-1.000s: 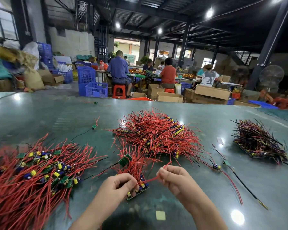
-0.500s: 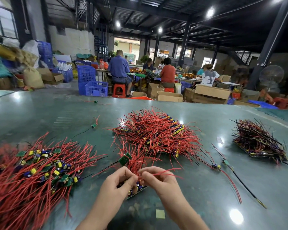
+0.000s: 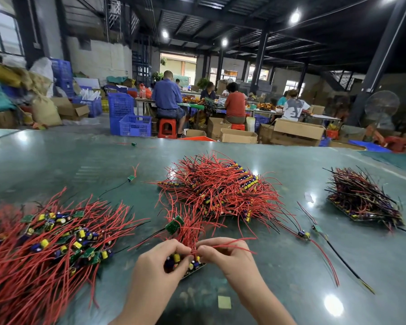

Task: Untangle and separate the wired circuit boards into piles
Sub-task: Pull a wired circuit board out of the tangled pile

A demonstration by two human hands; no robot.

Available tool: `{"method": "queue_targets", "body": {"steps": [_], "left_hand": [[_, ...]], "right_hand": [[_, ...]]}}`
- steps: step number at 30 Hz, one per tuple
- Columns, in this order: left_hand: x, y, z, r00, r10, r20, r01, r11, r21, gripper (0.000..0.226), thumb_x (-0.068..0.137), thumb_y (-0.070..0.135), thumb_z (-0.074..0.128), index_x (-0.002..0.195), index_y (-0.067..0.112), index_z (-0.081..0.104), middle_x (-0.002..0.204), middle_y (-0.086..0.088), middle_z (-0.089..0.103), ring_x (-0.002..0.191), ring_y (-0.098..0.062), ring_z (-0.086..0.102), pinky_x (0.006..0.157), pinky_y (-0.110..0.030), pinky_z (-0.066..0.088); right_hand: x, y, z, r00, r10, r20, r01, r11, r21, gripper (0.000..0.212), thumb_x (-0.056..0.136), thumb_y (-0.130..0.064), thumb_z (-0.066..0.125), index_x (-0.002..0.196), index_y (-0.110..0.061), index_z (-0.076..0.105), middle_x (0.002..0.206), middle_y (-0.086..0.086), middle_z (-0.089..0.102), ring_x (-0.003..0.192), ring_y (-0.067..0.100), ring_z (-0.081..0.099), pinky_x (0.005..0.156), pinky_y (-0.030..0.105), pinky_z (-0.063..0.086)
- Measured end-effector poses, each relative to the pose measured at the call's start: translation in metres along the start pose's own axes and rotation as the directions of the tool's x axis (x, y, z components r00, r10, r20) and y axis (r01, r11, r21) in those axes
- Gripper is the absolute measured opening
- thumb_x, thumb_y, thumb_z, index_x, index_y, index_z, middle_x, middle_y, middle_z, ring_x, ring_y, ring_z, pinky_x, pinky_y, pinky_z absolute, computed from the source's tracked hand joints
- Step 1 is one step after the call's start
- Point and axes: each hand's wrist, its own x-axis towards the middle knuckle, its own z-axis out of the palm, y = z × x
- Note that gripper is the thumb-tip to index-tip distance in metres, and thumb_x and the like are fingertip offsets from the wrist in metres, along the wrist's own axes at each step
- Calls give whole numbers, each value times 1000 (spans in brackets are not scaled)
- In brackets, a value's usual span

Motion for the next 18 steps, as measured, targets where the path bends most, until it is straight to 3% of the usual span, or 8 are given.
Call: {"method": "queue_targets", "body": {"steps": [4,7,10,15,18], "left_hand": [[0,-1,0,995,97,-26,-94,991,94,30,65,22,73,88,34,59,85,23,62,63,7,54,56,-19,45],[0,0,1,993,113,-33,-108,985,132,27,64,25,68,87,35,57,86,24,60,64,9,52,55,-13,42],[1,-1,1,995,68,-69,-63,995,72,25,66,26,68,87,36,59,83,25,62,68,6,56,59,-15,44],[3,3,1,999,-10,-52,1,986,-168,16,65,25,72,74,35,63,73,16,67,67,-5,62,65,-19,48],[4,2,-2,992,-75,100,96,971,-221,10,59,37,75,66,36,67,67,11,68,64,-8,61,66,-25,48]], "right_hand": [[0,2,3,1000,-13,28,14,998,-60,21,76,-2,73,67,-21,74,64,-1,71,60,6,64,62,17,50],[1,4,0,1000,9,15,-7,996,-94,17,76,-5,74,69,-21,75,65,-2,72,62,6,65,63,18,51],[1,5,-2,997,75,16,-75,997,-26,3,77,-11,74,76,-12,76,71,5,73,64,9,65,65,19,51],[-1,6,-1,979,161,126,-189,947,261,20,83,-1,63,71,-10,76,69,7,70,61,9,62,63,18,51],[-1,0,-13,962,132,240,-177,969,174,19,83,-6,66,69,-13,75,65,1,68,58,6,59,59,15,48]]}}
